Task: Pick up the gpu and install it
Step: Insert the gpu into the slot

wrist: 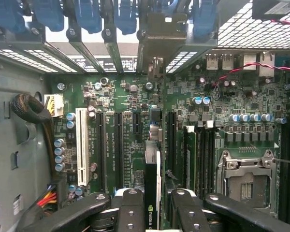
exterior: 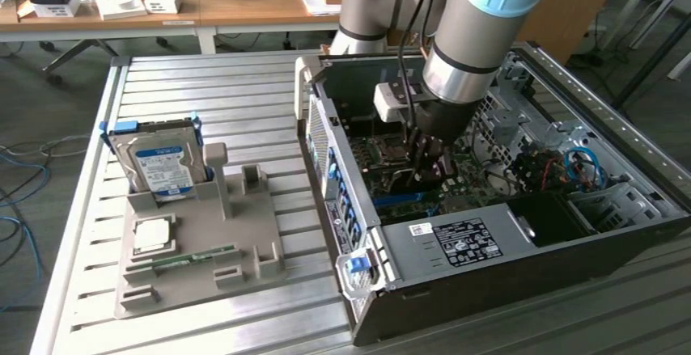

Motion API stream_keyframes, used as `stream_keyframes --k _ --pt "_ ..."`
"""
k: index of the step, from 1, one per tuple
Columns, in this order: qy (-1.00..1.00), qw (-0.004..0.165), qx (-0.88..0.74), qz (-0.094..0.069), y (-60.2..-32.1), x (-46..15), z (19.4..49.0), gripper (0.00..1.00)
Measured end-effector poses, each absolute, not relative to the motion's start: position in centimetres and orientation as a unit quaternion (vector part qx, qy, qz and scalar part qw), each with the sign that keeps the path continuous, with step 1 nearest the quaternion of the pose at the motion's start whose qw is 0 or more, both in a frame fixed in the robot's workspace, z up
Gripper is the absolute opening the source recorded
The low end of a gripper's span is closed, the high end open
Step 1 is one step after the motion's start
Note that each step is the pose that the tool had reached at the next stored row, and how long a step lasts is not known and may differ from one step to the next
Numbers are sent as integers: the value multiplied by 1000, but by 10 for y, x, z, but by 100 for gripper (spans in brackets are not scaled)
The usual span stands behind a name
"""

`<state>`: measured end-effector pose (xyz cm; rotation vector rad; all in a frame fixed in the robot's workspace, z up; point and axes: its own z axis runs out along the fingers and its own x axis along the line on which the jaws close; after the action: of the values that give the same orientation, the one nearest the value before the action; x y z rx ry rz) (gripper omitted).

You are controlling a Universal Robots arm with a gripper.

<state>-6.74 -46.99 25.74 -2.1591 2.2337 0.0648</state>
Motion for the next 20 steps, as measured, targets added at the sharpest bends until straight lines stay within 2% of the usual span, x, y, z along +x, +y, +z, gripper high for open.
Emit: stream_keyframes --k 20 --pt "721 15 -692 19 -470 -68 257 26"
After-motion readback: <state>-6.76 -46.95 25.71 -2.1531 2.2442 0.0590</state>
